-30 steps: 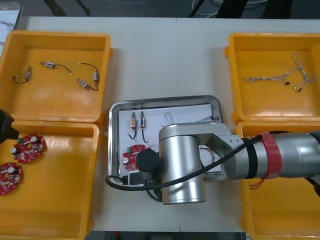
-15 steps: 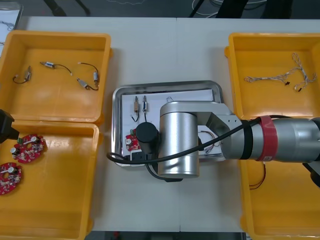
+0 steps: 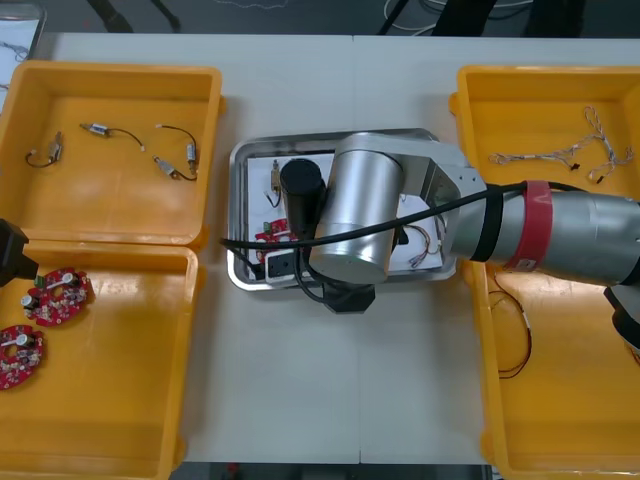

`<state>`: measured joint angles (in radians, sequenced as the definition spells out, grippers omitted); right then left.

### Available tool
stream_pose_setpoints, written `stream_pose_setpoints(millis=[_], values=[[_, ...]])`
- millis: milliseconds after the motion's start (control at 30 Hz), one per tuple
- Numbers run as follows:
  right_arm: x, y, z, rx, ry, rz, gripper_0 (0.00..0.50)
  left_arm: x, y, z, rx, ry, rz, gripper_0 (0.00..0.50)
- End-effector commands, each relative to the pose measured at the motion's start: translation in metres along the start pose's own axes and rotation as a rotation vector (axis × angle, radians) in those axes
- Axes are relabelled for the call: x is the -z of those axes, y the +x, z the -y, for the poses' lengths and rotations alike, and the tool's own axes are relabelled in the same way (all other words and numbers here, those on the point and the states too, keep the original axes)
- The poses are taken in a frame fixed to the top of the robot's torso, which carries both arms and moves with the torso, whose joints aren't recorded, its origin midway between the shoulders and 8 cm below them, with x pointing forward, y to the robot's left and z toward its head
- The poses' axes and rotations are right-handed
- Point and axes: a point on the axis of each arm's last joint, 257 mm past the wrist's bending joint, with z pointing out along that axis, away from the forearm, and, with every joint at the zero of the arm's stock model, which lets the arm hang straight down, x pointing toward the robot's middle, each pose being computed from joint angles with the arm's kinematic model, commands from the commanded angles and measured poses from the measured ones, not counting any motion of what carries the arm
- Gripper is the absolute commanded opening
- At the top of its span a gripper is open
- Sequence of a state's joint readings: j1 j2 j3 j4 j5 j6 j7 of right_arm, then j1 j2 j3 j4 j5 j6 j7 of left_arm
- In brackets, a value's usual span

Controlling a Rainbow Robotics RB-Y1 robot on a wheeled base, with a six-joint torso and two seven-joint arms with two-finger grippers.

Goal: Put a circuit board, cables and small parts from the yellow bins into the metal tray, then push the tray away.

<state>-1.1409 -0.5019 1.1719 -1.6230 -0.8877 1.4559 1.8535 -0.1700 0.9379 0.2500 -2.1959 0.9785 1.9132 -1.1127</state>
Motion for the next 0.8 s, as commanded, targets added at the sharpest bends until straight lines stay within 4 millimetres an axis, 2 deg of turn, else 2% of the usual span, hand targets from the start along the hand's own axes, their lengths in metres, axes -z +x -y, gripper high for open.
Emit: stream_pose_setpoints(millis=[33, 233, 567, 800], values=[[0.027, -0.021, 0.04, 0.062, 0.075, 0.048, 0.0, 0.014, -0.002, -0.02, -0.081, -0.064, 0.022, 0.5], [0.026, -0.023, 0.062, 0.061, 0.1, 0.079, 0.0, 0.014, -0.002, -0.02, -0.081, -0.064, 0.022, 0.5], [0.027, -0.021, 0.086, 0.017, 0.115, 0.076, 0.0, 0.014, -0.002, -0.02, -0.081, -0.064, 0.022, 0.5], [0.031, -0.03, 0.1, -0.008, 0.123, 0.087, 0.0, 0.014, -0.002, -0.02, -0.081, -0.064, 0.022, 0.5]])
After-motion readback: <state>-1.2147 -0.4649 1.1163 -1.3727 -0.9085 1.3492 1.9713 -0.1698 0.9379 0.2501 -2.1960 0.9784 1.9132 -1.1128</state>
